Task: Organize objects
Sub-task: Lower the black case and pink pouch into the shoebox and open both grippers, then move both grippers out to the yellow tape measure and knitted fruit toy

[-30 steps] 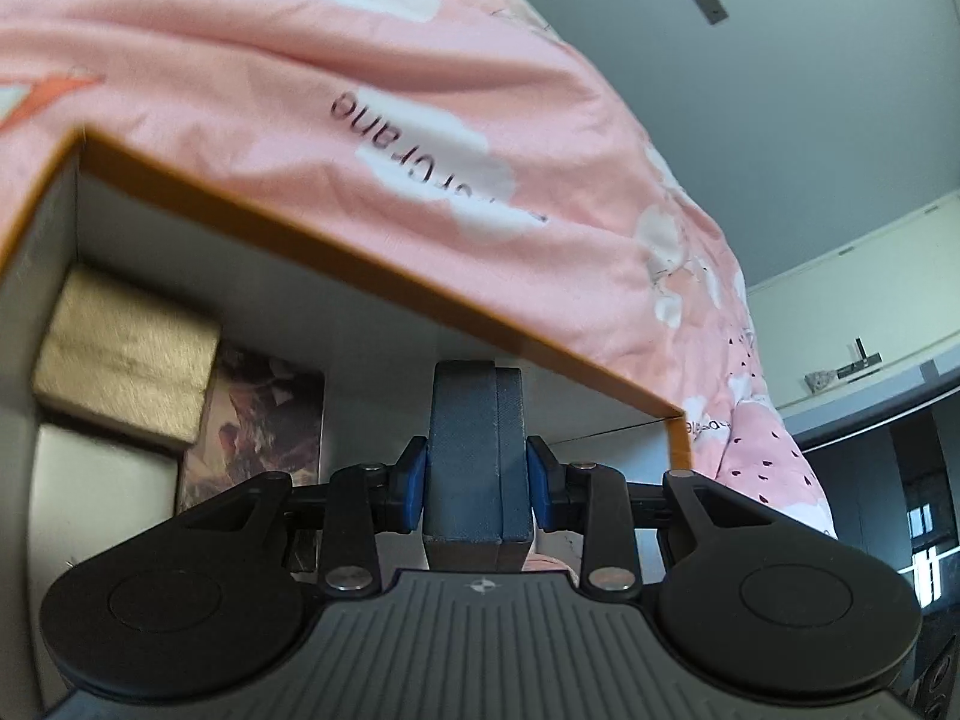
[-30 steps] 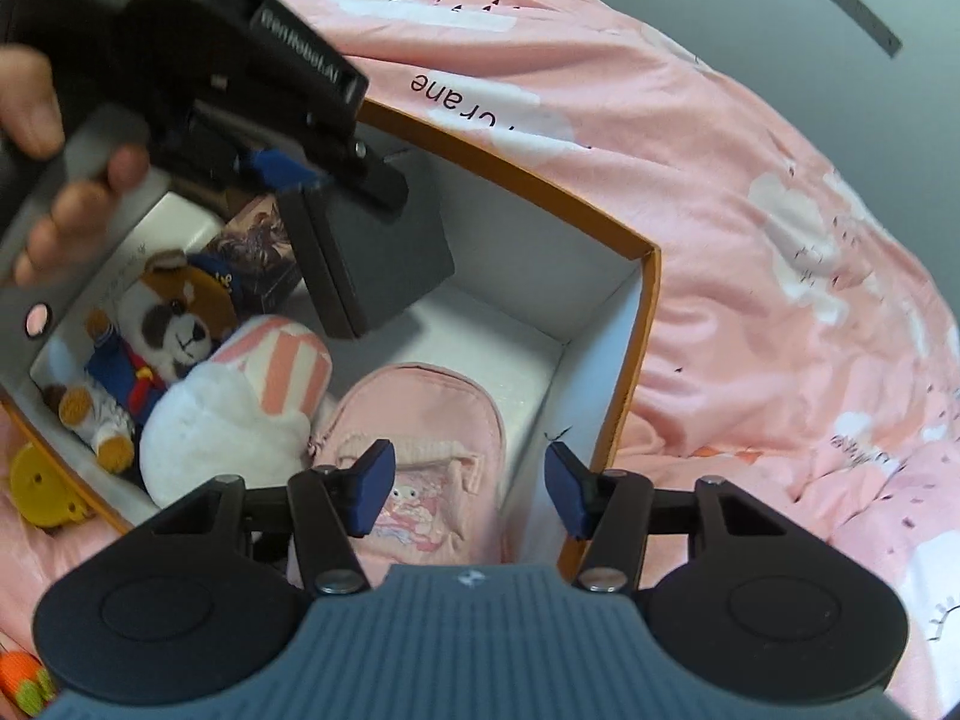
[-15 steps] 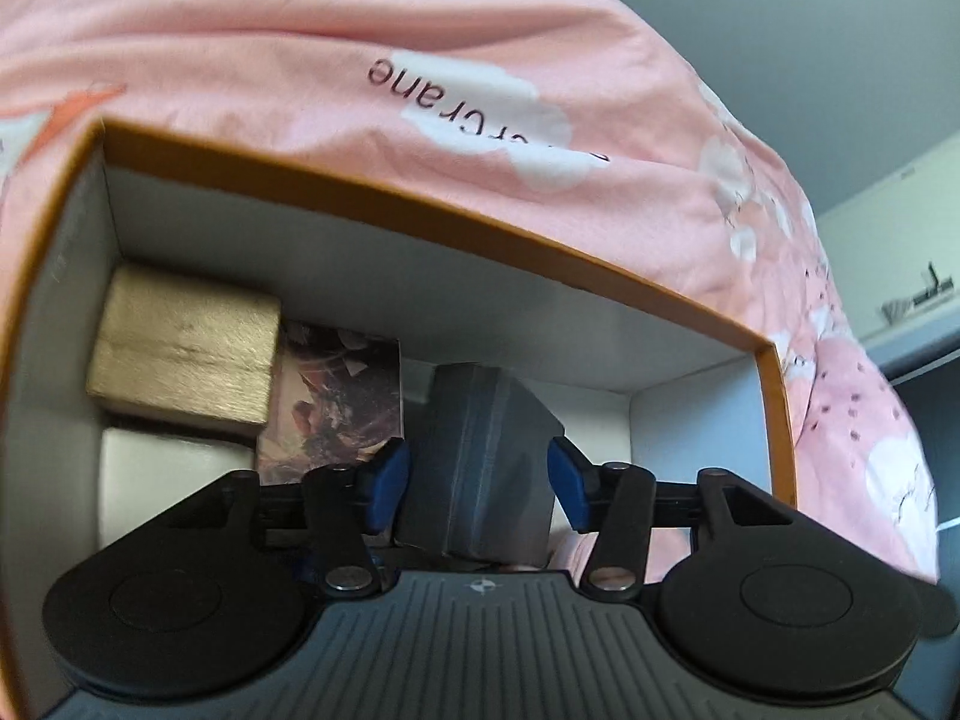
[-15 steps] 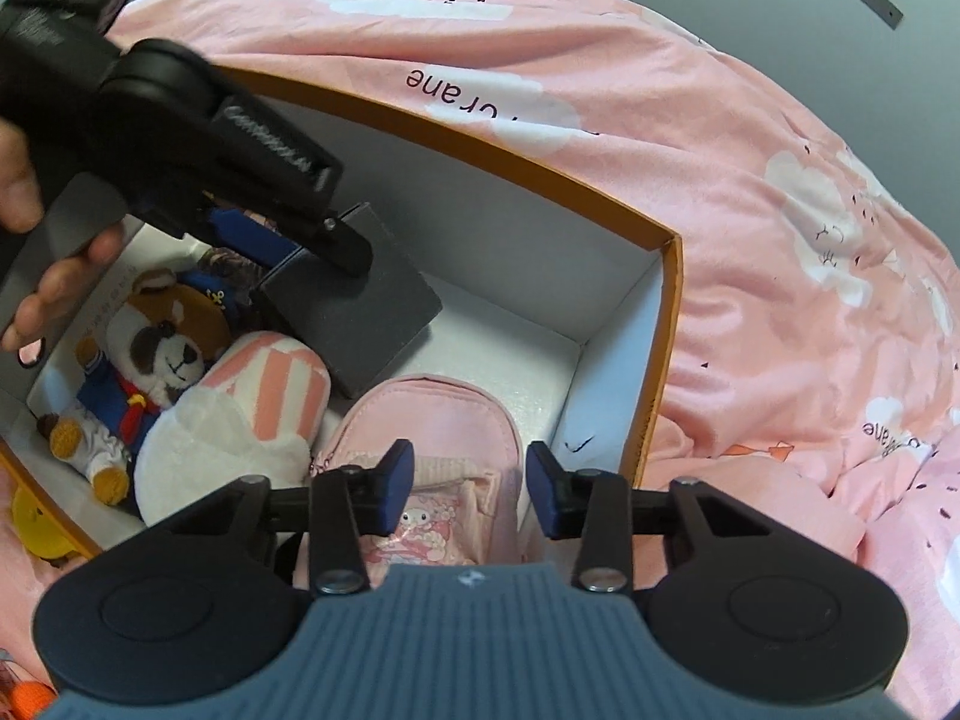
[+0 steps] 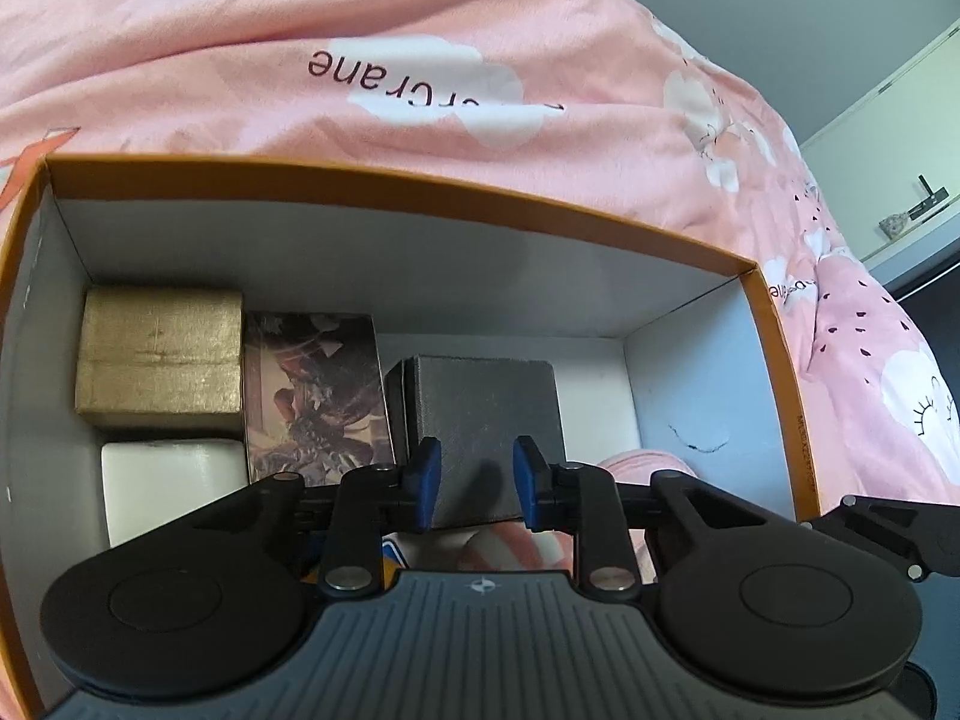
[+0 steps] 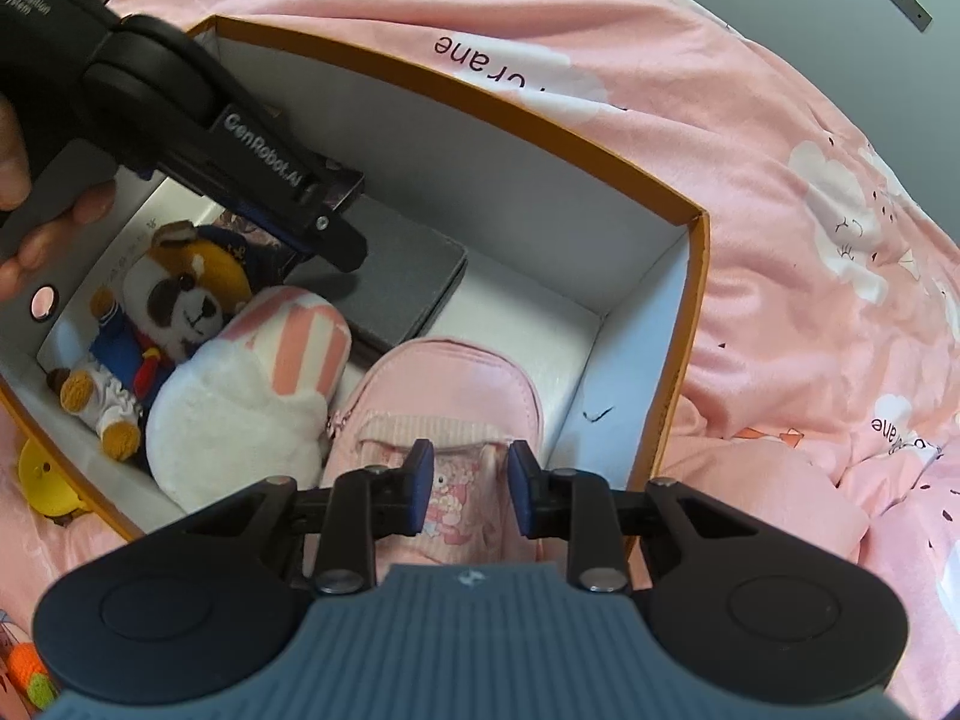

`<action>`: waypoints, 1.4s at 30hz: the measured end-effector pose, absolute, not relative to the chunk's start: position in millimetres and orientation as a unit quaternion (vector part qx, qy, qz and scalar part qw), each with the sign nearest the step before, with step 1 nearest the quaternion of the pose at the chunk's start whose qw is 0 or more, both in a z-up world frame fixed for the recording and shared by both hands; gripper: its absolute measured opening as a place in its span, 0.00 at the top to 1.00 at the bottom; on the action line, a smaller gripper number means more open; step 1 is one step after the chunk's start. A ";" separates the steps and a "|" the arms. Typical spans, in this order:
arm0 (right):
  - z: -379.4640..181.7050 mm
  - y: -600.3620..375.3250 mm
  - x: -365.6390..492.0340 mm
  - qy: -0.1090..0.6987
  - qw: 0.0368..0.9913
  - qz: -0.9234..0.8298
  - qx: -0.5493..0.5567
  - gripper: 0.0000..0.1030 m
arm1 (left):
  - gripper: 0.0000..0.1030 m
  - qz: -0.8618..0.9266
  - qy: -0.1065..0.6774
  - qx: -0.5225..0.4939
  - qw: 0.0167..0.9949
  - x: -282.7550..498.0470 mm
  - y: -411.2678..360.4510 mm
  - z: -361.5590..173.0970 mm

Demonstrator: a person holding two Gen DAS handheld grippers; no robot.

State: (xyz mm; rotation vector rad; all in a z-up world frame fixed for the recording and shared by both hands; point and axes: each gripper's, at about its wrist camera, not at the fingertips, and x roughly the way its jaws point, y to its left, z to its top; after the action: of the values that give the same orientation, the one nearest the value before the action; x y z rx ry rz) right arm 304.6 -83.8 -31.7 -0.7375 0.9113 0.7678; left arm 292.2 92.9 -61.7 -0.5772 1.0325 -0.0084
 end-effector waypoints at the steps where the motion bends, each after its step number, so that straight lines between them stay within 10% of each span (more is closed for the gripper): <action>1: -31.1 -84.4 305.4 0.421 0.765 0.353 -0.337 0.72 | 0.71 -0.004 0.483 -0.272 0.832 290.7 93.2 -59.9; 28: -32.3 -88.1 299.0 0.506 0.748 0.294 -0.314 0.69 | 0.47 -0.060 0.411 -0.247 0.876 175.3 49.3 -7.6; 42: 35.7 -137.7 205.7 0.325 0.862 0.328 -0.208 0.33 | 0.30 -0.028 0.322 -0.140 0.936 106.1 27.5 32.9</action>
State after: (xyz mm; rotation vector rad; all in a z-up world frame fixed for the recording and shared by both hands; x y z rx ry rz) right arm 205.7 -137.7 35.7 -0.4353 0.6825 0.6877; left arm 106.1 27.5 32.9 -0.2863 0.6575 -0.0573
